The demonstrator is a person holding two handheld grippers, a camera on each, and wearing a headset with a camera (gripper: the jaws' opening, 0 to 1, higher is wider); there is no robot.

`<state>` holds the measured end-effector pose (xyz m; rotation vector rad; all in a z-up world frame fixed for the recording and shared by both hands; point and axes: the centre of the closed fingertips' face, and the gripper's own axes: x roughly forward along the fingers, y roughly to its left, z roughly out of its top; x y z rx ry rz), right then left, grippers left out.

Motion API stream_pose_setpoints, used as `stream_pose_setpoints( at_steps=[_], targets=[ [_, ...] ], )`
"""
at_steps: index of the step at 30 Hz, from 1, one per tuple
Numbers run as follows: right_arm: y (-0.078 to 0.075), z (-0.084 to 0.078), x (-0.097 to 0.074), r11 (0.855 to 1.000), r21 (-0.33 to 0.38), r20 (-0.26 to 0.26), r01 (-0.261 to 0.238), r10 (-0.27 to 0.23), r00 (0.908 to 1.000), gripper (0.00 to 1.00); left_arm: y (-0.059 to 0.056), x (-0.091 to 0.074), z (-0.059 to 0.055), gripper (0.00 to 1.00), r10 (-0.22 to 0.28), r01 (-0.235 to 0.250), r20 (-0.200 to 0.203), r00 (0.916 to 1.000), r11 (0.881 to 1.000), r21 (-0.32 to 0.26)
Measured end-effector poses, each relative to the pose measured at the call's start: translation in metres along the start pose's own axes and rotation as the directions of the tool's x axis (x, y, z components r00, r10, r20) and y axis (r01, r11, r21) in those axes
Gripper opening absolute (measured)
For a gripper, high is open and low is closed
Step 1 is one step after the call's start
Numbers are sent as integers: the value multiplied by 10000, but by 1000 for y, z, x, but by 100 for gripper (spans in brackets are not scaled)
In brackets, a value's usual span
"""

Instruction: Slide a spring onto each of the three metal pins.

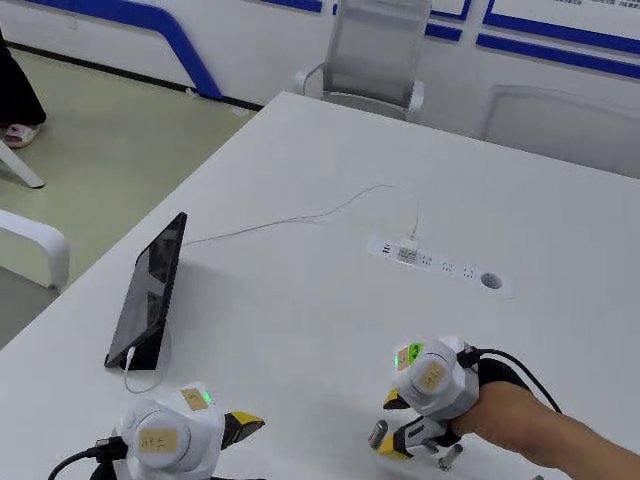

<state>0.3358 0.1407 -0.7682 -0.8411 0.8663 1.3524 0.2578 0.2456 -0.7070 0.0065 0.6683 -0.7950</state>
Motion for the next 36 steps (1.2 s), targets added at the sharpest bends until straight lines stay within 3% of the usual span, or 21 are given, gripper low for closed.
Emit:
stream_pose_setpoints(
  at_steps=[7,23,36],
  targets=[
    [4,3,-9,9952,975,688,100,-167,9975,49,-5,2,3,60,-63,64,-33,10000,9999,105],
    [17,3,-22,9774,2052,1304,507,-787,9883,62,-10,-3,13,60,-2,1,23,10000,9997,251],
    [20,5,-46,9326,3504,2409,868,-1793,9538,66,-18,3,13,61,-43,43,-29,10000,9995,321]
  ],
)
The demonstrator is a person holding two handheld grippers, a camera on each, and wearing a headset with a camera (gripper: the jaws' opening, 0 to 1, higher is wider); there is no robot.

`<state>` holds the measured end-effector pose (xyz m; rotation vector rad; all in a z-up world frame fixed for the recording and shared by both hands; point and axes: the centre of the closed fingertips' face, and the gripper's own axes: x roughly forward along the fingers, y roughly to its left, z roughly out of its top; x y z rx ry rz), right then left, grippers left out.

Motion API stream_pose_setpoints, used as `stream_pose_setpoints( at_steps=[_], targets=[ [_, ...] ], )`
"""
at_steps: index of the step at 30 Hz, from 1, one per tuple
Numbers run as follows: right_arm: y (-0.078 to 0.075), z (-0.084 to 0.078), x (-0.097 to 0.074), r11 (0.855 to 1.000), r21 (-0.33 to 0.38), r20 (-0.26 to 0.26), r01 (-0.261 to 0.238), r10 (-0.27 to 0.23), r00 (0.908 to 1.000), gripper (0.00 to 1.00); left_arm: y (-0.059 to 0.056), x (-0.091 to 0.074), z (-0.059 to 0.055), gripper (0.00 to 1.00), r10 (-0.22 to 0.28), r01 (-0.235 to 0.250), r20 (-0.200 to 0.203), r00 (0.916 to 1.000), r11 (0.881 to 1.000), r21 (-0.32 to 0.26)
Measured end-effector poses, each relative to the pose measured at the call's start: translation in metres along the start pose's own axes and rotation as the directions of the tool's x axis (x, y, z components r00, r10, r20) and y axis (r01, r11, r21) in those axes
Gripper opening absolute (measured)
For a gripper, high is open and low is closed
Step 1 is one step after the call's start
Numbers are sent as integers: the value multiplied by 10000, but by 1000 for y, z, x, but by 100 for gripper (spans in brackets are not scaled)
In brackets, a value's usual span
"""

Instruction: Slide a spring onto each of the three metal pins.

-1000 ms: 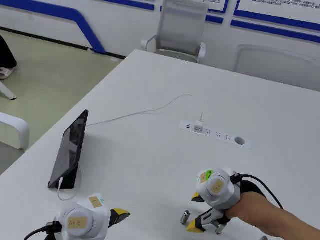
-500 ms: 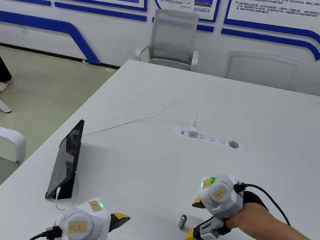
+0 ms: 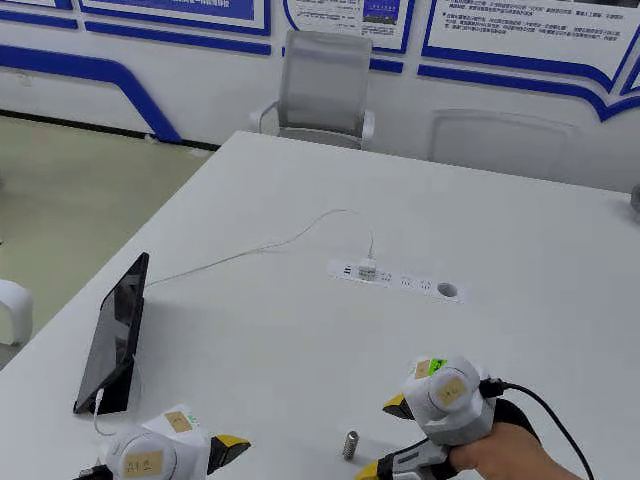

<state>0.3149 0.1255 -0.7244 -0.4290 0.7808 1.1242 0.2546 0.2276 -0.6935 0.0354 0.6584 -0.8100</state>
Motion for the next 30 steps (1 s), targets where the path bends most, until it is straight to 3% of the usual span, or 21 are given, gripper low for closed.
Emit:
stream_pose_setpoints(
  at_steps=[10,22,30],
  targets=[
    [5,-8,-20,9958,833,770,385,-449,9960,68,-8,5,2,61,89,-88,37,10000,9999,-65],
    [4,-35,-43,9849,1496,922,870,-1015,9906,69,-17,16,7,62,-15,15,0,10000,10000,58],
    [0,-52,-65,9689,2095,1198,1314,-1588,9800,71,-26,29,12,63,-300,304,-144,9994,9991,296]
  ],
)
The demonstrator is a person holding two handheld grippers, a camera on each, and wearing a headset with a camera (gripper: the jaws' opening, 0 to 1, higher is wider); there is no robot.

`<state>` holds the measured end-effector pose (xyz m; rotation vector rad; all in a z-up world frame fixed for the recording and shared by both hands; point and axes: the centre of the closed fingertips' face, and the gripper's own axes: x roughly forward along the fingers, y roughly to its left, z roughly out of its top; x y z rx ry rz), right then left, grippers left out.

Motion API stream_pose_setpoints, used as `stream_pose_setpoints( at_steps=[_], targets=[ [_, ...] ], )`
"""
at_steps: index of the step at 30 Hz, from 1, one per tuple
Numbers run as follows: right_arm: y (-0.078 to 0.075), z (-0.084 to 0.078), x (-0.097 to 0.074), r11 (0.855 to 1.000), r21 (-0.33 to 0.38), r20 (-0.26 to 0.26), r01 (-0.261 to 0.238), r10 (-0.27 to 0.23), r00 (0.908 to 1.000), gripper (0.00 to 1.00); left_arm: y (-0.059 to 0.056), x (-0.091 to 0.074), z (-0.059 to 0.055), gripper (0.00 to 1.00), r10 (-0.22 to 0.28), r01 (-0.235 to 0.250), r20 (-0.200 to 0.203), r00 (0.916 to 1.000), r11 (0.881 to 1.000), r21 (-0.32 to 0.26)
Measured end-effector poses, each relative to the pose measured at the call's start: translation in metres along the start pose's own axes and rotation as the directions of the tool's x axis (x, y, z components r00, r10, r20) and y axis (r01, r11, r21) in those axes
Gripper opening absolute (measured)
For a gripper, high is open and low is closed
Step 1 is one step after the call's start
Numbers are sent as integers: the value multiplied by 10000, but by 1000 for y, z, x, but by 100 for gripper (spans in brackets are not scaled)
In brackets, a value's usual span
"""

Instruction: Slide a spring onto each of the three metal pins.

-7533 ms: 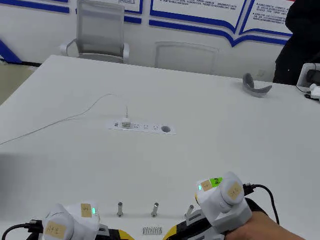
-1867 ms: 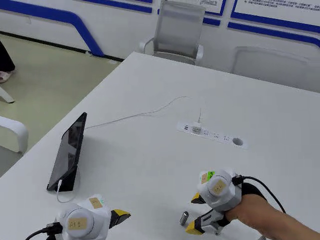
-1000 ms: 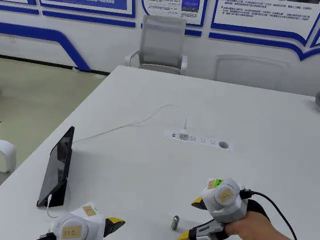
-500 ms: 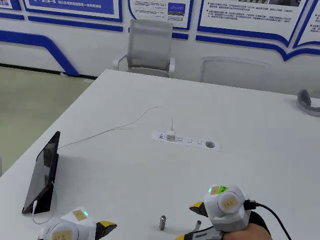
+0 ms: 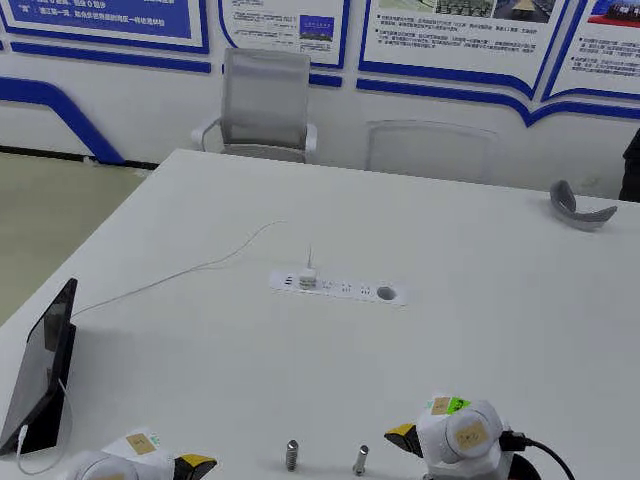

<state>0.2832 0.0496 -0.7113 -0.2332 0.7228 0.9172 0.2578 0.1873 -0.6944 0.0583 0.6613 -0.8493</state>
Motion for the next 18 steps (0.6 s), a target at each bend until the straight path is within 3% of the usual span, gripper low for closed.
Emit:
stream_pose_setpoints(
  at_steps=[9,18],
  targets=[
    [-8,-27,-25,9959,782,155,464,-478,9987,74,-9,18,6,65,-468,476,-232,9986,9982,357],
    [-13,-52,-44,9863,1421,145,841,-870,9961,78,-27,40,7,67,-1099,1167,-733,9912,9885,958]
  ],
)
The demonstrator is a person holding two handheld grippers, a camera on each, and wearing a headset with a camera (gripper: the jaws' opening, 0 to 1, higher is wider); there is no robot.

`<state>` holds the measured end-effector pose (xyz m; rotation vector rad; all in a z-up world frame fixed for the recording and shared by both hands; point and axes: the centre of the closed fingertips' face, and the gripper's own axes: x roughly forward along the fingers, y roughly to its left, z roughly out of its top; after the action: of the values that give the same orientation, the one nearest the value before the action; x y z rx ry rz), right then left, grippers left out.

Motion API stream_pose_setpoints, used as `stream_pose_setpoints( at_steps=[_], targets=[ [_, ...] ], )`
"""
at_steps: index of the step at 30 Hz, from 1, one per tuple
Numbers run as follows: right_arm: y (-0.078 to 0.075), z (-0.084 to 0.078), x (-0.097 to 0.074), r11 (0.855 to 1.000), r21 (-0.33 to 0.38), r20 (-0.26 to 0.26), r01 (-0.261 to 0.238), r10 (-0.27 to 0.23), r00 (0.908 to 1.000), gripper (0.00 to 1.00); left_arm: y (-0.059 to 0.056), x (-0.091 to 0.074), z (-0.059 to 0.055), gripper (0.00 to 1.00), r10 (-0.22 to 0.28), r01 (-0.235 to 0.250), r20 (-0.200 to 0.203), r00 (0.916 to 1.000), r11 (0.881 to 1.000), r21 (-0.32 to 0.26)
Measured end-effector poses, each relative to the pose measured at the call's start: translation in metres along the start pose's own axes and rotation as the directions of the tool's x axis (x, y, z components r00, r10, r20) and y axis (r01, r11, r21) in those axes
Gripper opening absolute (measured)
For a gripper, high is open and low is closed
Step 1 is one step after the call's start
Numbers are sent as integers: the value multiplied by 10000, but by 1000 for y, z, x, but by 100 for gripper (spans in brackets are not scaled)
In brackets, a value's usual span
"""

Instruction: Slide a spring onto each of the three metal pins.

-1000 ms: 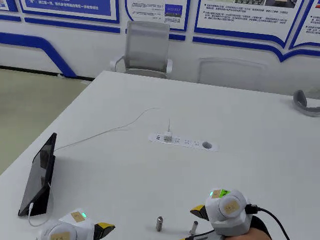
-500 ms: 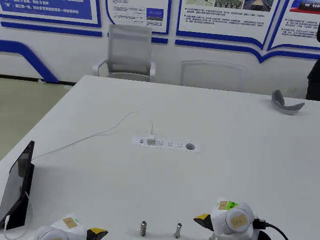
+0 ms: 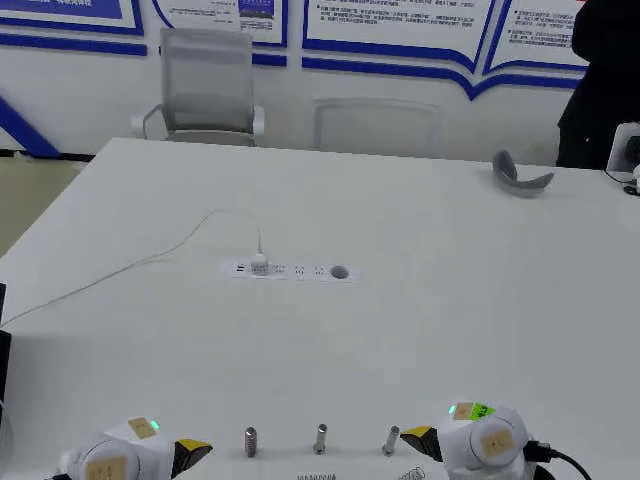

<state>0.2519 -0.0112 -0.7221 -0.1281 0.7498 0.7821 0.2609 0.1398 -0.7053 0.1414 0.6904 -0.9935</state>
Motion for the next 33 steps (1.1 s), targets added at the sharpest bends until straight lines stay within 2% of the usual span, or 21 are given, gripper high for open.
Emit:
stream_pose_setpoints(
  at_steps=[8,15,24,33],
  targets=[
    [-2,-17,-10,9990,428,-44,120,-118,9999,82,-11,17,3,68,-466,473,-271,9985,9985,266],
    [-5,-23,-15,9978,637,13,196,-197,9998,82,-21,28,2,68,-762,785,-499,9958,9959,442],
    [-1,-28,-15,9973,713,-33,172,-170,9999,82,-24,42,3,67,-1026,1080,-749,9919,9916,715],
    [2,-33,-18,9968,786,-65,149,-144,9999,81,-25,59,3,64,-1197,1388,-1291,9844,9788,1505]
  ],
)
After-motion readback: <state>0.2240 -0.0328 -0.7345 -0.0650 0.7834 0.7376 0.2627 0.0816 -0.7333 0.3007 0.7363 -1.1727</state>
